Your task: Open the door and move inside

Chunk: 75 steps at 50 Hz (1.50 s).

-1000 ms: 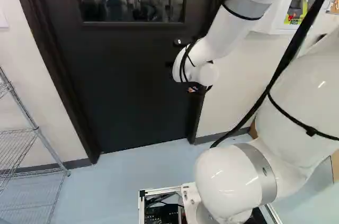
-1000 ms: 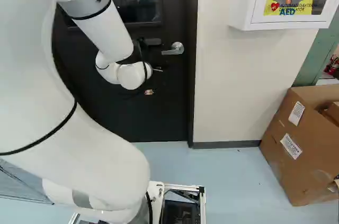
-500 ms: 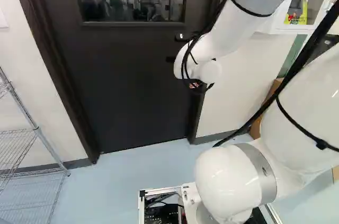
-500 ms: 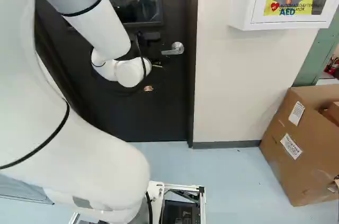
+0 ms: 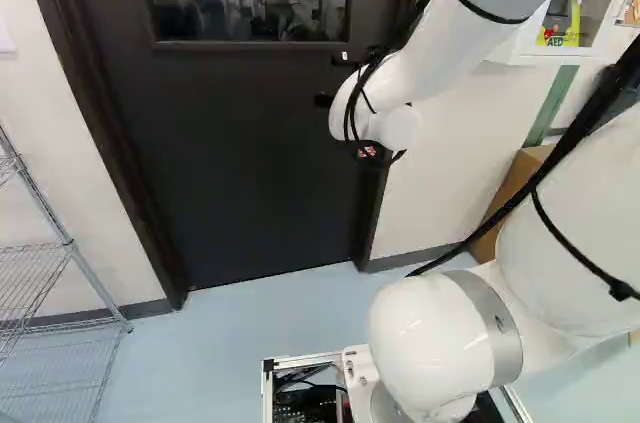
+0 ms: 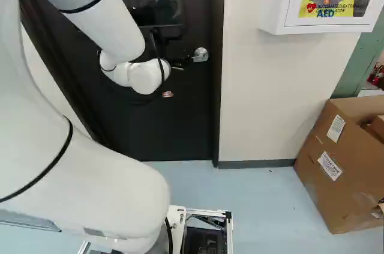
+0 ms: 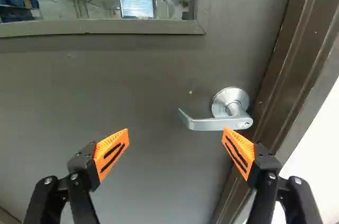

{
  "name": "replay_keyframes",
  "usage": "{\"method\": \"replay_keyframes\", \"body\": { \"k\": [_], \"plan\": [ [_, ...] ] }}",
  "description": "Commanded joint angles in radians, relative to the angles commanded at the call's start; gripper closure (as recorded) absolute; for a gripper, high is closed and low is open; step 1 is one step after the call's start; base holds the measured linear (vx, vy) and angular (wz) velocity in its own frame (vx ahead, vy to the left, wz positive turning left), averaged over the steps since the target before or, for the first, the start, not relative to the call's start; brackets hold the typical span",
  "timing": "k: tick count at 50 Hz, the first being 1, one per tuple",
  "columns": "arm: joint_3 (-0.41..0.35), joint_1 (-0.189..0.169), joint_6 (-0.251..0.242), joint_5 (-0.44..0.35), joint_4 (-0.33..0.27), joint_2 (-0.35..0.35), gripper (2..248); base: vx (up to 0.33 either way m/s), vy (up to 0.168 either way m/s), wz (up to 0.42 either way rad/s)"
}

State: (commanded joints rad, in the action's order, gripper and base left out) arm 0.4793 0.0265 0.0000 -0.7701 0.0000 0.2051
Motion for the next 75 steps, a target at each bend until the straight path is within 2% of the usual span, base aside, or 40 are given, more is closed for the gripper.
{"method": "replay_keyframes", "body": {
  "k": [22,37,50,63,75],
  "plan": [
    [0.111,-0.028,0.000,0.000,0.000,-0.068,3,0.000,0.000,0.000],
    [0.179,-0.031,0.000,0.000,0.000,-0.132,3,0.000,0.000,0.000],
    [0.180,-0.031,0.000,0.000,0.000,-0.158,3,0.000,0.000,0.000],
    [0.180,-0.012,0.000,0.000,0.000,-0.186,3,0.000,0.000,0.000],
    [0.173,-0.008,0.000,0.000,0.000,-0.207,3,0.000,0.000,0.000]
  ]
}}
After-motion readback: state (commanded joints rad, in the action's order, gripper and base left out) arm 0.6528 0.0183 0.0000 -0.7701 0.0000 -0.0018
